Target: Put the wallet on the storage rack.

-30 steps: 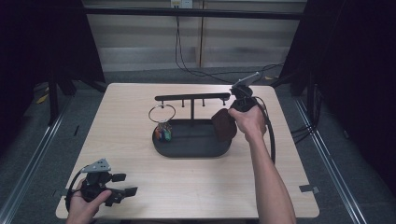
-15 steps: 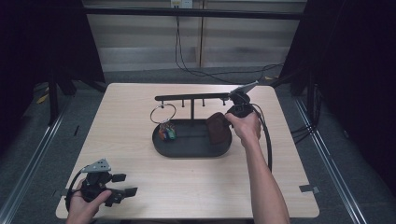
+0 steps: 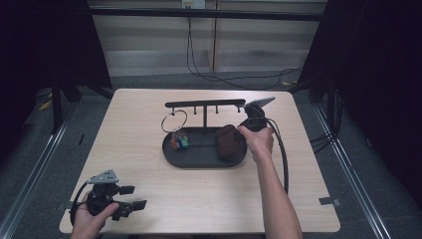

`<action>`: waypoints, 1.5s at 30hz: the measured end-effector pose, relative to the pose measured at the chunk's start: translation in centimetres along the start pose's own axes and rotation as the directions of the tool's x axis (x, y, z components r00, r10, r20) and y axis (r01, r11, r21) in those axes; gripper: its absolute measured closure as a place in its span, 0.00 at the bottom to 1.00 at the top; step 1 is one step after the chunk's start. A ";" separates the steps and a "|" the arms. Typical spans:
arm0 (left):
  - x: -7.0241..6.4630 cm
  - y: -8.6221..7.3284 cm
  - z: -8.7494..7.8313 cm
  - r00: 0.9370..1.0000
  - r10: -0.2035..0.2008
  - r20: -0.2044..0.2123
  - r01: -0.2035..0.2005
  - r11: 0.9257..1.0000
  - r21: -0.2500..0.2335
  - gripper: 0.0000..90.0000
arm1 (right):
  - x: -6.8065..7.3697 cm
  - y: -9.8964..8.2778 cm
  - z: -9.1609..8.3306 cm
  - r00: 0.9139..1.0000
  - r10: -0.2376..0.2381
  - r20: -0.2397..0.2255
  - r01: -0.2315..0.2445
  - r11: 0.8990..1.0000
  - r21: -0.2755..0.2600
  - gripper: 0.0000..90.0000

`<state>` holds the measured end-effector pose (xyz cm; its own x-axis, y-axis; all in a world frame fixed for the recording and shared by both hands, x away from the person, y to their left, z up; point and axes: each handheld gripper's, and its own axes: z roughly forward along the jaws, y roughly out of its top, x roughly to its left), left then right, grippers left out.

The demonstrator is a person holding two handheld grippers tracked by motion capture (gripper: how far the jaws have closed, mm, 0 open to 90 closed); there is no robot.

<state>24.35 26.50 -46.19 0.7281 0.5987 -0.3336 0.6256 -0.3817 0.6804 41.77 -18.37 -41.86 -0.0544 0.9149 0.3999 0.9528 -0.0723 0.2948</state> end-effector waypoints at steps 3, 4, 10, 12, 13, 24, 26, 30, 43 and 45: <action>0.0 0.0 -0.1 1.000 -0.002 0.000 0.002 1.000 -0.005 0.23 | -0.1 -0.2 0.6 1.000 0.013 -0.023 -0.013 1.000 0.004 0.92; 0.0 0.0 -0.1 1.000 -0.002 0.004 0.002 1.000 -0.003 0.23 | -0.1 -0.2 0.7 0.999 0.022 -0.024 -0.022 1.000 0.008 0.92; 0.0 0.0 -0.1 1.000 0.000 0.011 0.000 1.000 -0.008 0.23 | -0.4 -0.3 1.0 1.000 -0.003 0.031 0.003 1.000 -0.003 0.89; 0.0 0.0 -0.1 1.000 -0.004 0.009 0.004 1.000 -0.006 0.23 | -0.6 -0.4 1.1 1.000 0.001 0.028 0.000 1.000 -0.005 0.88; 0.0 0.0 -0.1 1.000 -0.003 0.009 0.003 1.000 -0.005 0.23 | -0.9 -0.6 1.3 1.000 0.002 0.029 -0.002 1.000 -0.006 0.87; 0.0 0.0 0.0 1.000 0.000 0.012 0.000 1.000 0.004 0.23 | -1.3 -0.8 1.1 0.999 -0.003 0.032 0.004 1.000 -0.026 0.76; 0.0 0.0 0.0 1.000 0.001 0.012 -0.001 1.000 0.003 0.23 | -1.4 -0.9 1.0 1.000 -0.002 0.031 0.003 0.999 -0.033 0.71; 0.0 0.0 0.0 1.000 0.002 0.008 -0.002 1.000 0.002 0.23 | -1.3 -1.0 0.7 1.000 -0.011 0.023 0.012 0.999 -0.043 0.64; 0.0 0.0 0.0 1.000 0.003 0.010 -0.003 1.000 0.003 0.23 | -1.2 -1.8 -0.2 0.998 -0.052 -0.017 0.051 0.997 -0.063 0.39; 0.1 0.0 0.0 1.000 0.005 0.006 -0.005 1.000 0.007 0.23 | -1.4 -2.3 -0.6 0.997 -0.049 -0.052 0.045 0.996 -0.076 0.37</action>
<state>24.43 26.49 -46.20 0.7329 0.5924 -0.3344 0.6240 -0.3896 0.6774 39.45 -19.71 -42.57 -0.1165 0.8954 0.4297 0.9240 -0.0609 0.3775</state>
